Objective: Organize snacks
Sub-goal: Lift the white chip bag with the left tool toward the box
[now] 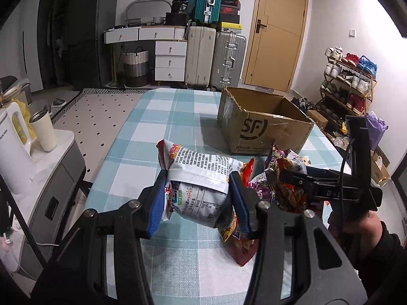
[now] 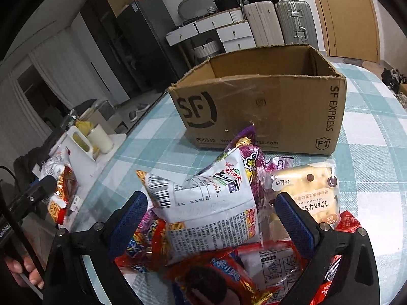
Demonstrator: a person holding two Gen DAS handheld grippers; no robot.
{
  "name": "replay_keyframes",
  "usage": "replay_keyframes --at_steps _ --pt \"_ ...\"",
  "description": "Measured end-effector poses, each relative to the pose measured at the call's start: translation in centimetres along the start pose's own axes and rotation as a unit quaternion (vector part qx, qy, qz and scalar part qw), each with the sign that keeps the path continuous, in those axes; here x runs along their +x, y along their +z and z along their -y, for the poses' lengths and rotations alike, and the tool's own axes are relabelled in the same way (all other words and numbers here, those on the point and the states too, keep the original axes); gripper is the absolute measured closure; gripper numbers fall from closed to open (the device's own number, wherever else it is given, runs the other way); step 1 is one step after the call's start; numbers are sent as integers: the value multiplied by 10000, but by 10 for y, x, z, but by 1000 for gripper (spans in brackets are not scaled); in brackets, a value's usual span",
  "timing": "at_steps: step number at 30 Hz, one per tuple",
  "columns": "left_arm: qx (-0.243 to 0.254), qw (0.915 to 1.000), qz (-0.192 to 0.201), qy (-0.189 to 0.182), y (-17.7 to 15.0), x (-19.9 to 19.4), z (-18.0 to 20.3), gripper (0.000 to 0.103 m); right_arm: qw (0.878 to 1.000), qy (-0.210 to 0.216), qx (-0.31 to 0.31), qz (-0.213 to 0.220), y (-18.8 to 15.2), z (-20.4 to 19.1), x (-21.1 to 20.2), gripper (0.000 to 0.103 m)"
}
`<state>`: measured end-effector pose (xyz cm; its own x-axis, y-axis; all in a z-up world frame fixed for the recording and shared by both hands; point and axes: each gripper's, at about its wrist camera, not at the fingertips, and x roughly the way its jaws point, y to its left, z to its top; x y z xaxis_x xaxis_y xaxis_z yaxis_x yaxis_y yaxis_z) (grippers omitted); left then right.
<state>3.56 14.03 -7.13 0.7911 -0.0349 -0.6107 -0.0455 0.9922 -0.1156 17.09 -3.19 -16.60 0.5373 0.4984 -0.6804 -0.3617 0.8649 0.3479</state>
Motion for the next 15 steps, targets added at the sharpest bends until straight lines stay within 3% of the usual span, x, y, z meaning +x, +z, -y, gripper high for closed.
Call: replay_keyframes --at_steps 1,2,3,9,15 --pt "4 10000 -18 -11 0 2 1 58 10000 -34 -45 -25 0 -1 -1 1" --pt "6 10000 -34 -17 0 4 2 58 9999 -86 -86 -24 0 -1 0 8" --pt "18 10000 -47 -26 0 6 2 58 9999 -4 -110 -28 -1 -1 0 29" --pt "56 10000 -73 -29 2 11 6 58 9999 49 -140 7 -6 -3 -4 40" --pt "70 9999 -93 -22 2 11 9 58 9997 139 -139 175 -8 -2 -16 43"
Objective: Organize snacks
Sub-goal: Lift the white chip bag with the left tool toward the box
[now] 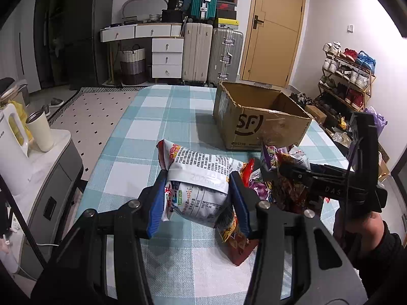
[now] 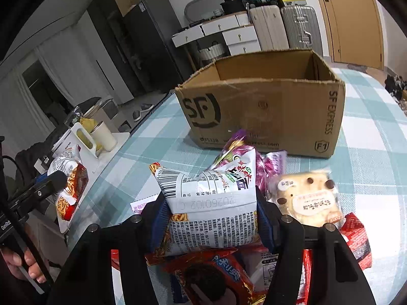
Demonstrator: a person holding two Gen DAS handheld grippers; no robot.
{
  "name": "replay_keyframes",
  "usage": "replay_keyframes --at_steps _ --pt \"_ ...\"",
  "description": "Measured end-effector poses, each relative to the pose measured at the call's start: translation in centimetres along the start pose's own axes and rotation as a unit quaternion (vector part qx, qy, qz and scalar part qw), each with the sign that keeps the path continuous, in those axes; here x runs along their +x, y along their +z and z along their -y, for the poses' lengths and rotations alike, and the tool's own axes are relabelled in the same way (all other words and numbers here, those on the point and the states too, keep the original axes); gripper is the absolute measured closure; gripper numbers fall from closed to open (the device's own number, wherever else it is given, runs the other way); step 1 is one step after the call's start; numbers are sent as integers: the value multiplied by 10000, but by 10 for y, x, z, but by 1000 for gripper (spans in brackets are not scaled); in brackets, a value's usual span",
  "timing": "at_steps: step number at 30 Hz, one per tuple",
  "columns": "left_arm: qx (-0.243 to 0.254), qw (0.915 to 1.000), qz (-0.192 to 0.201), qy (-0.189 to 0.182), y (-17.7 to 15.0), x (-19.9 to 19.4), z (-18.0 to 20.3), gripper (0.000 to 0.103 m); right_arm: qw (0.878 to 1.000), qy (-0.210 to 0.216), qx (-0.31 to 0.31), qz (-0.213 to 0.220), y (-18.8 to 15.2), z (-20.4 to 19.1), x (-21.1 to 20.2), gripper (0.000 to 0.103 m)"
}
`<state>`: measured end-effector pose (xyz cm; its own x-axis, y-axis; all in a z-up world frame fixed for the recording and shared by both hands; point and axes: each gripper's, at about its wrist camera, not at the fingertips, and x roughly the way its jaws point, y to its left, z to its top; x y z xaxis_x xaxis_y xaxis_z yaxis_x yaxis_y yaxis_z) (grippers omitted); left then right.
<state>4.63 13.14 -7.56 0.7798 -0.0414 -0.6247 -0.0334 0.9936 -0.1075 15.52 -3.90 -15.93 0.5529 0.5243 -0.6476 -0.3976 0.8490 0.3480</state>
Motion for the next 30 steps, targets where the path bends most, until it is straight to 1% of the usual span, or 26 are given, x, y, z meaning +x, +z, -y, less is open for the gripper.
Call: replay_keyframes --at_steps 8,17,21,30 --pt "68 10000 -10 -21 1 1 3 58 9998 66 23 160 3 -1 -13 43" --pt "222 9997 -86 -71 5 9 13 58 9989 132 147 424 4 6 -40 43" --pt "353 9993 -136 -4 11 17 22 58 9983 138 223 517 7 9 -51 43" --pt "566 9981 -141 -192 38 33 46 58 9965 144 301 768 16 11 -79 43"
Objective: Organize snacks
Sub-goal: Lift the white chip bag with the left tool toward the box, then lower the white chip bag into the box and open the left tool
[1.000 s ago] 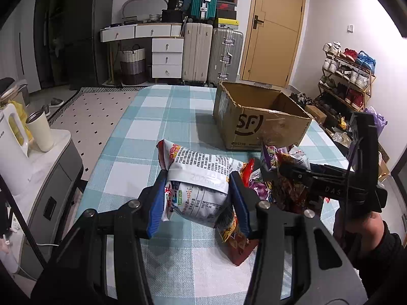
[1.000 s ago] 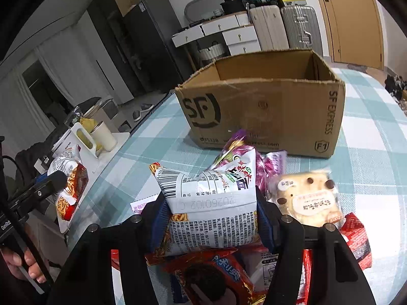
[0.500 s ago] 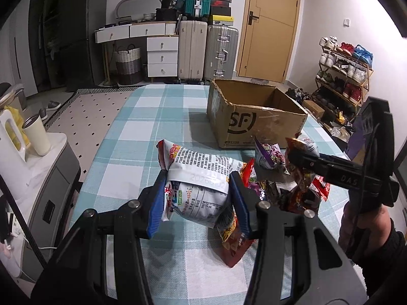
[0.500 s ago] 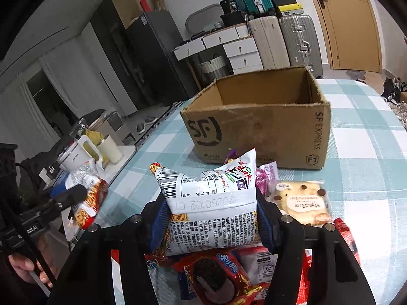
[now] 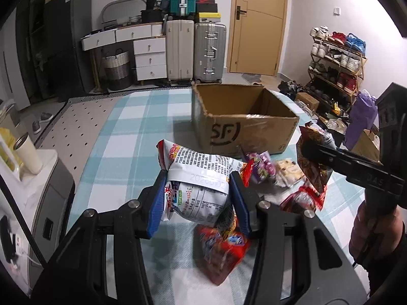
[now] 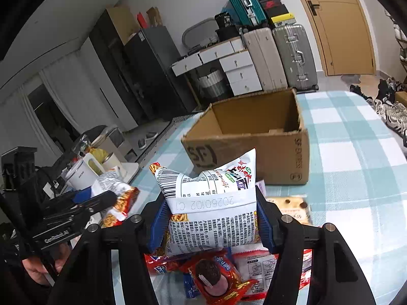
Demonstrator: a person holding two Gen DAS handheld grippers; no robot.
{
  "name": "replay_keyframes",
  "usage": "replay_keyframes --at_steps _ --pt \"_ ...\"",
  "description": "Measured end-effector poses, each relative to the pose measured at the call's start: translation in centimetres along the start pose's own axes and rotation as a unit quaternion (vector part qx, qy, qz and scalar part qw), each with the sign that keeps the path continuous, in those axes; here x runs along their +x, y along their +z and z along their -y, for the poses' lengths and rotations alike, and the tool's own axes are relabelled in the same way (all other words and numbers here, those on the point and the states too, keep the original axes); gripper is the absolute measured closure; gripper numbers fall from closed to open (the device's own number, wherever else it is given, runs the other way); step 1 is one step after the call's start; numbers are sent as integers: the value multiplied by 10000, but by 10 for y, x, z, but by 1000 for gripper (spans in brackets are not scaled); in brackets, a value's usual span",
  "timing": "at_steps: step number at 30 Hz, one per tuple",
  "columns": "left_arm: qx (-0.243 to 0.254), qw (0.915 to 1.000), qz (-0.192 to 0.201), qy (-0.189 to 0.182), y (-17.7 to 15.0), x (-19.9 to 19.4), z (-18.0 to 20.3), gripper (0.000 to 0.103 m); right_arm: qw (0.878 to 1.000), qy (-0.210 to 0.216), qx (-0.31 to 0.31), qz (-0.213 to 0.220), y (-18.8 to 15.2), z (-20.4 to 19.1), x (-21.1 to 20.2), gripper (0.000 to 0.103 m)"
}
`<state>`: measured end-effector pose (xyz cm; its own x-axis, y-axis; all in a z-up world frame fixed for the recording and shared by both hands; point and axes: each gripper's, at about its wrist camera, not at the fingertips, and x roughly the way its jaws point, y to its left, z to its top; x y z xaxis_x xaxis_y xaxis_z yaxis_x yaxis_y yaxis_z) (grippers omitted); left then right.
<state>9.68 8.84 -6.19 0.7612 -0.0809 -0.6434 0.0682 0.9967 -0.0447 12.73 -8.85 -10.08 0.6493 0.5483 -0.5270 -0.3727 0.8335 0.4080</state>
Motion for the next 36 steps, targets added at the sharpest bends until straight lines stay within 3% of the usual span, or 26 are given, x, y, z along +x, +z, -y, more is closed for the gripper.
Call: replay_keyframes --at_steps 17,36 --pt "241 9993 162 -249 87 36 41 58 9985 88 -70 531 68 -2 -39 43" --pt "249 9992 -221 -227 171 123 46 58 9988 -26 -89 475 143 16 13 43"
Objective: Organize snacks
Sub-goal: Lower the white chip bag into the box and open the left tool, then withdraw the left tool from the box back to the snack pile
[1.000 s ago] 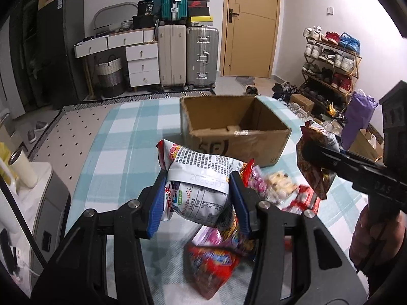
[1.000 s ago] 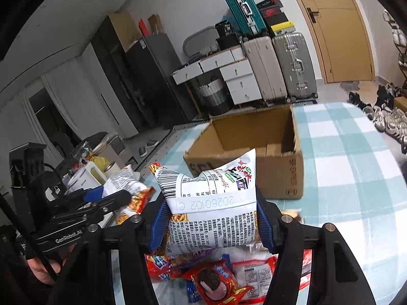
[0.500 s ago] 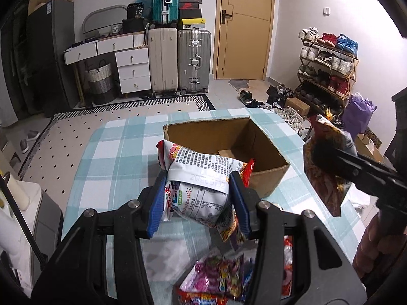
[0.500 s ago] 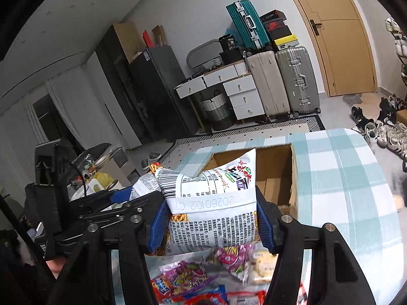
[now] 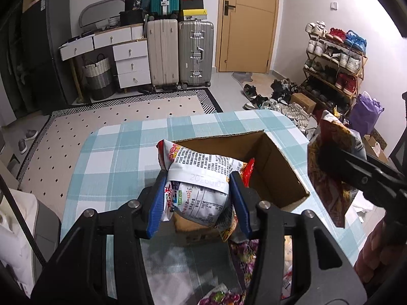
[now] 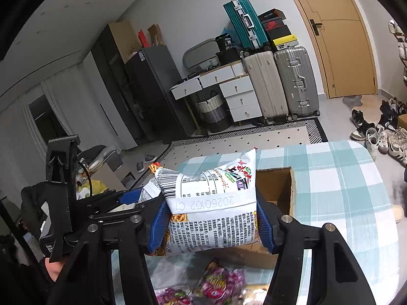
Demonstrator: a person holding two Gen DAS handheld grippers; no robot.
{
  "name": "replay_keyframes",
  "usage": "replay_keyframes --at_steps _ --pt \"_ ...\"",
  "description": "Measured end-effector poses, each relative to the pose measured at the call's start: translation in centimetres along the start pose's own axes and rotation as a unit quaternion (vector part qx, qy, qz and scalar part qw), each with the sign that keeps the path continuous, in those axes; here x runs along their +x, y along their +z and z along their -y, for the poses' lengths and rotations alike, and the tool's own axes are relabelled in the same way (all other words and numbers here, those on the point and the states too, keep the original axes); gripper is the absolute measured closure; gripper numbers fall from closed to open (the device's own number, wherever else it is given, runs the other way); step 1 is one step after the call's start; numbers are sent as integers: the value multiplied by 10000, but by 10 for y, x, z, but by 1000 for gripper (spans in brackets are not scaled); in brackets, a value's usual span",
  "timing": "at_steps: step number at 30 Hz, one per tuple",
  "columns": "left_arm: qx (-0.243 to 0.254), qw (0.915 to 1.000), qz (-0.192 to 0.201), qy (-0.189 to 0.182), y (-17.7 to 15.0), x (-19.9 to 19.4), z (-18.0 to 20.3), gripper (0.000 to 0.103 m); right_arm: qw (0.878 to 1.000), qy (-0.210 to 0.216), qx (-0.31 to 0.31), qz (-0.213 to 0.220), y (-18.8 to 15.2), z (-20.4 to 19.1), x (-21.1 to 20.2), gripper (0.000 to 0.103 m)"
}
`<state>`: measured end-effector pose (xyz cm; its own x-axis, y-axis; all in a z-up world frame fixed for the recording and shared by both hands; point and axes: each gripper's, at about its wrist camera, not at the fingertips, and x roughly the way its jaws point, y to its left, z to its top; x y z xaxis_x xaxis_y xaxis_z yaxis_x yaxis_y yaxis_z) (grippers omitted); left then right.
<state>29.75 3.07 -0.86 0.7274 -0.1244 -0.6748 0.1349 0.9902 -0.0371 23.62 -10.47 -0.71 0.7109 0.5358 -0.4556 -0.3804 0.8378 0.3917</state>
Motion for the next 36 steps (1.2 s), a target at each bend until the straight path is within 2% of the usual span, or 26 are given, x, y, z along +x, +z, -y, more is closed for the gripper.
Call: replay_keyframes --at_steps 7,16,20,21,22,23,24,29,36 --pt "103 9997 -214 -6 20 40 5 58 9998 -183 31 -101 8 20 31 43" --pt "45 9985 -542 19 18 89 2 58 9979 -326 315 -473 -5 55 82 43" --pt "29 9978 -661 40 15 104 0 55 9972 -375 251 -598 -10 59 96 40" --pt "8 9976 -692 56 15 106 -2 51 9971 -394 233 -607 -11 59 97 37" --pt "5 9973 -731 102 14 108 -3 46 9970 -430 225 -601 -12 61 99 35" --pt "27 9970 -755 164 15 108 -3 38 9970 -461 206 -580 -12 61 99 26" --pt "72 9972 -722 151 14 107 -3 37 9971 -527 184 -514 -12 61 97 18" --pt "74 9987 -480 172 16 94 -7 37 9981 -568 169 -177 -9 61 80 16" --pt "105 9991 -358 196 12 71 -8 37 9985 -514 162 -130 -8 54 65 16"
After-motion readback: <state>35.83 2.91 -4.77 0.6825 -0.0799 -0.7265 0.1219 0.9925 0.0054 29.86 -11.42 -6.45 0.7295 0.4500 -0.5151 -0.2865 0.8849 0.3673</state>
